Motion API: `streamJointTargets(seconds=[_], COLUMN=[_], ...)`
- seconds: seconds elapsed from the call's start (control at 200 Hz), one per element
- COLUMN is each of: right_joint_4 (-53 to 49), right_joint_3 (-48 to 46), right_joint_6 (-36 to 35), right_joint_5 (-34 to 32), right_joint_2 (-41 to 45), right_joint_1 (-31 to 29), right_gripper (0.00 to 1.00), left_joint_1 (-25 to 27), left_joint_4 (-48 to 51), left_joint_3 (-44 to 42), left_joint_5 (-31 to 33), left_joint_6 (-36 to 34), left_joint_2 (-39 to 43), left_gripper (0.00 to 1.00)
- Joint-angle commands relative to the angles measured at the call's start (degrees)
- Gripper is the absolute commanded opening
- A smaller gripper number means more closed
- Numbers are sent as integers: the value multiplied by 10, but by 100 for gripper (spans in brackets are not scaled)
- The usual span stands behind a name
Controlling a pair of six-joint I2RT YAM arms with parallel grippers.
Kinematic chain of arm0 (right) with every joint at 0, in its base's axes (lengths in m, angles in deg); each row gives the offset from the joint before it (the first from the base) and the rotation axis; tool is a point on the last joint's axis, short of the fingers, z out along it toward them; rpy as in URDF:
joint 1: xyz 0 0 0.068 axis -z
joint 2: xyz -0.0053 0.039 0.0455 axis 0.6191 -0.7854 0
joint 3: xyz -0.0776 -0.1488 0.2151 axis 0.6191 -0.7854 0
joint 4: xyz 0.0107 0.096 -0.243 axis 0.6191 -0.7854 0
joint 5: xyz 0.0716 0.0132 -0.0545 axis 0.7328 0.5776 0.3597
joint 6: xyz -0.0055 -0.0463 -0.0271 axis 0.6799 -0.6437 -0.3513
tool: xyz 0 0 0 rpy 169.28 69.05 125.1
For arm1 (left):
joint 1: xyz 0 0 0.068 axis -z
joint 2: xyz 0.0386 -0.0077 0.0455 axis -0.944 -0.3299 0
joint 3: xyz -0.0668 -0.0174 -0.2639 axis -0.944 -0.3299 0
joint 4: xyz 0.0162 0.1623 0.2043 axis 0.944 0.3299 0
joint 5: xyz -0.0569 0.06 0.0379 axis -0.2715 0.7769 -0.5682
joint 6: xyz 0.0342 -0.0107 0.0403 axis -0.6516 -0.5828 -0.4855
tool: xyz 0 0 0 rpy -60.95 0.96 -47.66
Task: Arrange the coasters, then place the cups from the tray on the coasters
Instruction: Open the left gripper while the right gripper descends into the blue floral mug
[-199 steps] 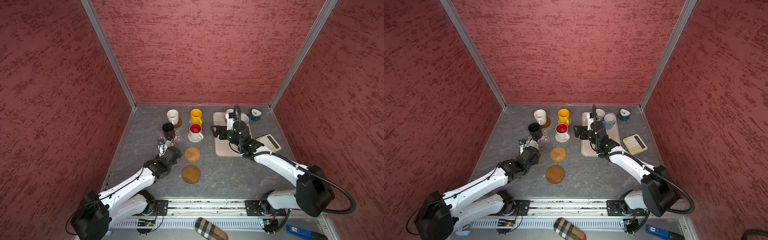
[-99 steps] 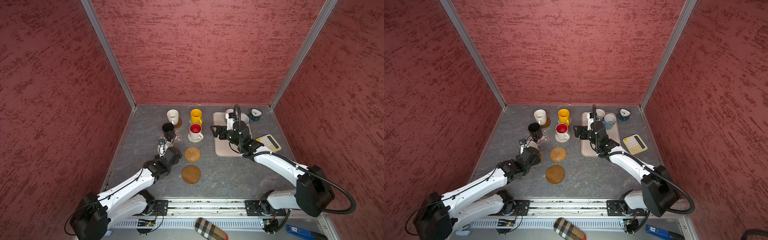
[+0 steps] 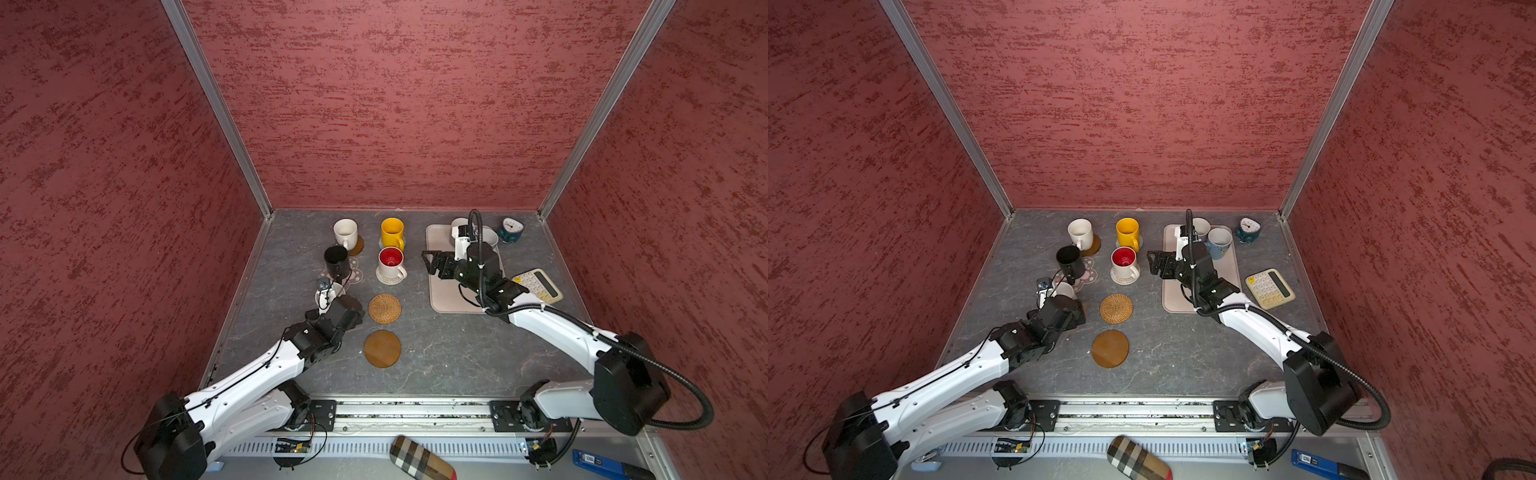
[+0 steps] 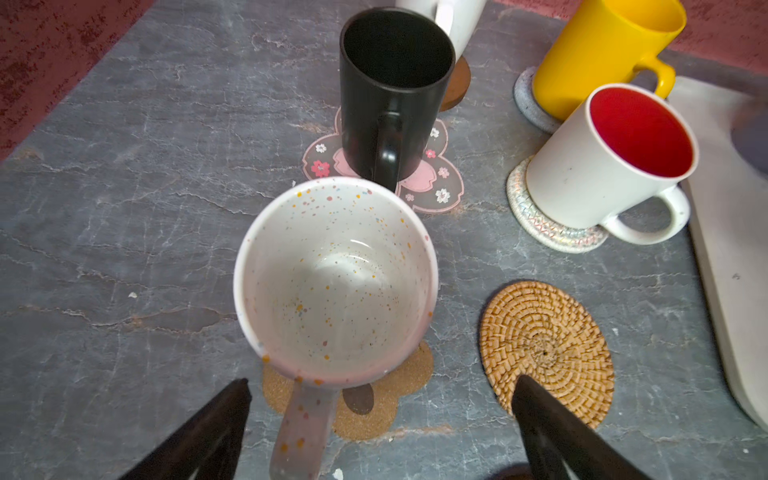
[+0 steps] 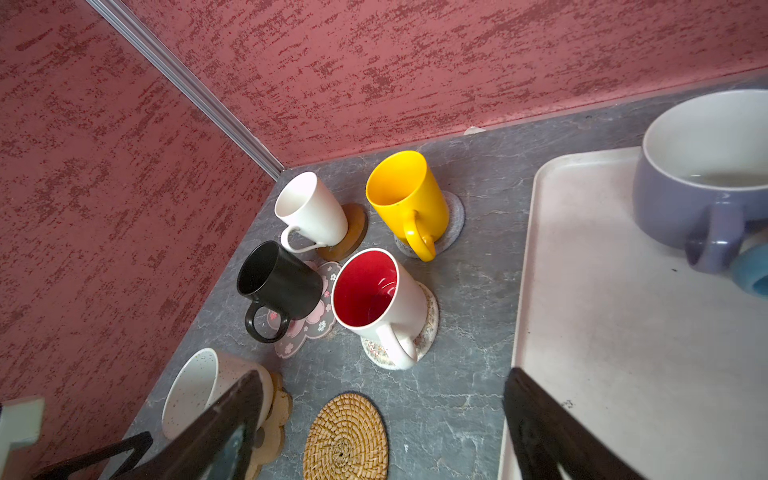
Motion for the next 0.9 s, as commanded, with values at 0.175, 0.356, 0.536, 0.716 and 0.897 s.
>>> streamJointTargets(seconds=[0.175,0.356,0.536,0.716,0.897], right_joint_4=[-30,-105,-174,-174,-157], right_joint_3=[8,38,55,45,48], right_joint_6=[9,13,20,14,-7], right_joint_5=[-54,-68,-76,-54,-44], right_joint_2=[20,17,8,-18,-62], right_joint_1=[0,23,80,137,165], right_gripper=[90,90,88,87,88], left_joint_1=[-13,-47,-95,-125,-122], left_joint_4=[84,114,83,29,-26], left_joint_3=[93,157,181,198,201], left_joint_5=[-18,-84,-163,-253,-297], left_joint_6=[-63,-113,-144,-172,-181], left_joint_2=[40,11,-18,-67,-127], left_gripper=[99,99,99,100,99])
